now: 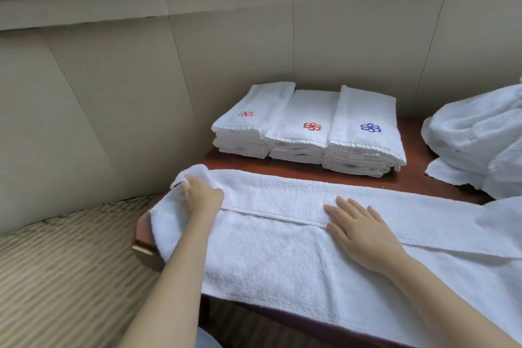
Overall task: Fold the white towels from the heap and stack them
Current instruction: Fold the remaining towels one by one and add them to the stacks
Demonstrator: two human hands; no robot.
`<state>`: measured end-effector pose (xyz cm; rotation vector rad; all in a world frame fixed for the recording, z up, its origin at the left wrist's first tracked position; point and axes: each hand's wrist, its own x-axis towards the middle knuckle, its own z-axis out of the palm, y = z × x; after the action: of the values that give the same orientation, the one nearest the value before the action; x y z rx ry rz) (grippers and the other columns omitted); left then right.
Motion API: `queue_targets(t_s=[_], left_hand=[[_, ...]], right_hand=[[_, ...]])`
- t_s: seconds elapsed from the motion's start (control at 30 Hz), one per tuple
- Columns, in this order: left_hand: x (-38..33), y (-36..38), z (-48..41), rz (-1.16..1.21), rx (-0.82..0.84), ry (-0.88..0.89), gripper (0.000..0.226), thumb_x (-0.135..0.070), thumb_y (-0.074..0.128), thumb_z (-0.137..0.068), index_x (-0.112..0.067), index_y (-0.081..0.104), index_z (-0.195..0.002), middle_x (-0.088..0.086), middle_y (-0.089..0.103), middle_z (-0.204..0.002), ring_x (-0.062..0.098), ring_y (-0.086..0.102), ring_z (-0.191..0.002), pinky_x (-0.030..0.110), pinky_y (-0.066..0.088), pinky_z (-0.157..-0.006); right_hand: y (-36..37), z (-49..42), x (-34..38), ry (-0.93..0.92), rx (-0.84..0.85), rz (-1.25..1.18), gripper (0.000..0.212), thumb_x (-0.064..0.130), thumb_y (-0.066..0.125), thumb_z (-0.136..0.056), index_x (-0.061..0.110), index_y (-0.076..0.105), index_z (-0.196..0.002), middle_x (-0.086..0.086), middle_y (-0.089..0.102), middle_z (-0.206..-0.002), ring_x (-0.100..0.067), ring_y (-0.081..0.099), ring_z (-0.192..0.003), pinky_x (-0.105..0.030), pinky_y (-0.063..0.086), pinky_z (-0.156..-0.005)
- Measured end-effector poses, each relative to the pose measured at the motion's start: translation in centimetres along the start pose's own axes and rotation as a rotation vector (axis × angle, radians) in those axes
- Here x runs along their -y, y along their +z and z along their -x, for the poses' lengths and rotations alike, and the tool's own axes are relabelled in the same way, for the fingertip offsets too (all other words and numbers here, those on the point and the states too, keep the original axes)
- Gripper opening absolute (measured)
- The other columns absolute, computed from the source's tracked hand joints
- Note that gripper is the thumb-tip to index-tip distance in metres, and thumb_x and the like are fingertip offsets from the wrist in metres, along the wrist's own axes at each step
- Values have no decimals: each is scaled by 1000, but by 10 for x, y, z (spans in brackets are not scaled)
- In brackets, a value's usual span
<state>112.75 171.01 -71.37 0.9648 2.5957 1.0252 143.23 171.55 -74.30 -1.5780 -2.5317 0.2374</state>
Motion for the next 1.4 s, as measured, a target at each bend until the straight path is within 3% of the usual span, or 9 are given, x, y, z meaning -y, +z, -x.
queue_targets(t_s=[0.23,0.33,0.4,0.5,0.67,0.8,0.97,1.27,1.4], left_hand=[[21,-16,-12,930,-113,-204,57,-10,52,-83,-3,43,-139,14,46,-141,30,38,-135,37,36,-102],[35,-24,-17,1006,-232,-325,6,-9,55,-80,-8,51,-76,7,49,-88,22,45,-79,32,43,-74],[42,-28,-22,1041,-230,-408,11,-4,56,-79,-8,46,-82,8,48,-90,22,46,-73,29,43,-69],[45,-32,-24,938,-260,-400,18,2,50,-74,-9,50,-89,4,48,-84,24,45,-66,24,38,-57],[48,-36,-25,480,-144,-254,64,-8,48,-84,-15,23,-142,11,36,-137,32,48,-112,39,43,-90],[45,-47,-42,497,32,-250,49,-22,63,-67,-3,53,-111,6,53,-108,27,53,-92,31,41,-71],[42,-45,-61,170,217,-199,68,-60,62,-80,0,65,-110,11,59,-119,31,55,-112,35,40,-92],[24,-37,-75,44,308,-165,64,-35,70,-81,3,48,-127,14,54,-120,29,56,-110,34,43,-82],[16,-33,-80,200,311,-199,29,-31,65,-86,-5,57,-96,5,49,-87,20,49,-76,27,36,-67]], right_hand=[[-1,1,4,6,-13,-6,48,47,24,-100,38,23,-147,9,14,-158,-13,8,-146,-38,5,-118],[-1,2,4,9,-20,-11,48,47,24,-100,38,24,-147,9,15,-158,-12,9,-146,-37,6,-118],[0,3,4,7,-23,-13,47,48,25,-100,38,25,-146,9,16,-158,-12,9,-146,-37,6,-118],[0,3,4,6,-33,-23,47,48,26,-100,37,27,-145,9,19,-157,-12,11,-146,-37,7,-118],[-1,4,4,6,-62,-31,47,48,28,-99,36,31,-144,9,24,-156,-12,15,-145,-37,9,-118],[-1,4,6,4,-73,-30,46,47,28,-99,35,32,-144,9,25,-155,-12,16,-144,-37,10,-117],[-2,2,8,2,-87,53,44,45,28,-99,33,35,-140,9,36,-145,-14,29,-137,-37,22,-112],[4,-30,63,216,-328,111,34,37,66,-84,3,62,-83,-17,57,-79,-35,54,-70,-35,35,-58],[13,-39,51,154,-369,-25,28,26,58,-87,4,59,-104,-20,56,-106,-39,53,-101,-44,44,-85]])
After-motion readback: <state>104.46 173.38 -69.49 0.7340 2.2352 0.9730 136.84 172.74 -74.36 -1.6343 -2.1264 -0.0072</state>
